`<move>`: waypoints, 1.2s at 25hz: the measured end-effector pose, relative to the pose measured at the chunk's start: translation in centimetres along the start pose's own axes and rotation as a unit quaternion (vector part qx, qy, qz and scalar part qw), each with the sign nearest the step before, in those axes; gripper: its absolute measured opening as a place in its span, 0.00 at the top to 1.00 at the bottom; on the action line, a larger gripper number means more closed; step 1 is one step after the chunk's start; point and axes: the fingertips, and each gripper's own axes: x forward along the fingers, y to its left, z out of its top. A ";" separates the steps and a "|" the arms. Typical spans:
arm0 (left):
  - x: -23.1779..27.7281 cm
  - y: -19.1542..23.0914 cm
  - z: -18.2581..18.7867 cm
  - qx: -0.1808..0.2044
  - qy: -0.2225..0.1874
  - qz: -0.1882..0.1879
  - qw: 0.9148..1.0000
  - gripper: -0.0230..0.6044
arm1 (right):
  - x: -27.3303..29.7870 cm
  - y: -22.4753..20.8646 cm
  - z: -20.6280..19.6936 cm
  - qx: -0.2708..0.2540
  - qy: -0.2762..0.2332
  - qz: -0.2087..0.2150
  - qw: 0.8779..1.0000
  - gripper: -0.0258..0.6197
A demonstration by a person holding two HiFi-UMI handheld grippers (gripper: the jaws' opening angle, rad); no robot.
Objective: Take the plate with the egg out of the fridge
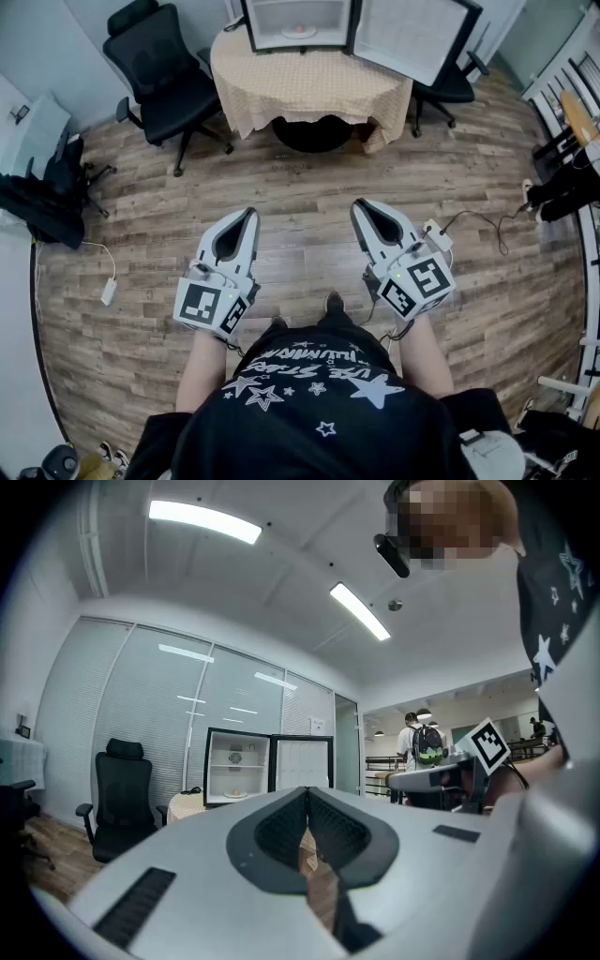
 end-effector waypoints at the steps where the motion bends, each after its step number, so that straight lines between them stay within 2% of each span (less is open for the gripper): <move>1: 0.1 0.2 0.0 0.001 -0.001 0.002 1.000 0.95 | 0.0 -0.1 0.0 -0.005 -0.001 0.001 1.000 0.90; 4: 0.5 0.5 -0.1 0.000 -0.001 0.005 1.000 0.95 | 0.0 -0.2 0.0 -0.011 -0.001 0.000 1.000 0.90; 18: 2.1 -1.1 -1.0 0.009 0.014 -0.027 0.999 0.95 | -1.0 -1.6 -0.3 -0.024 0.003 -0.016 1.000 0.90; 22: 3.2 -2.1 -2.1 0.020 0.036 -0.036 0.999 0.95 | -0.9 -1.9 -0.9 -0.065 0.026 0.007 0.998 0.90; 25: 4.2 -2.8 -3.0 0.025 0.044 -0.028 0.998 0.95 | -1.2 -2.6 -1.2 -0.096 0.031 0.023 0.995 0.90; 30: 7.1 -5.2 -2.8 0.028 0.038 -0.028 0.998 0.95 | -2.7 -5.1 -0.6 -0.104 0.020 0.048 0.993 0.90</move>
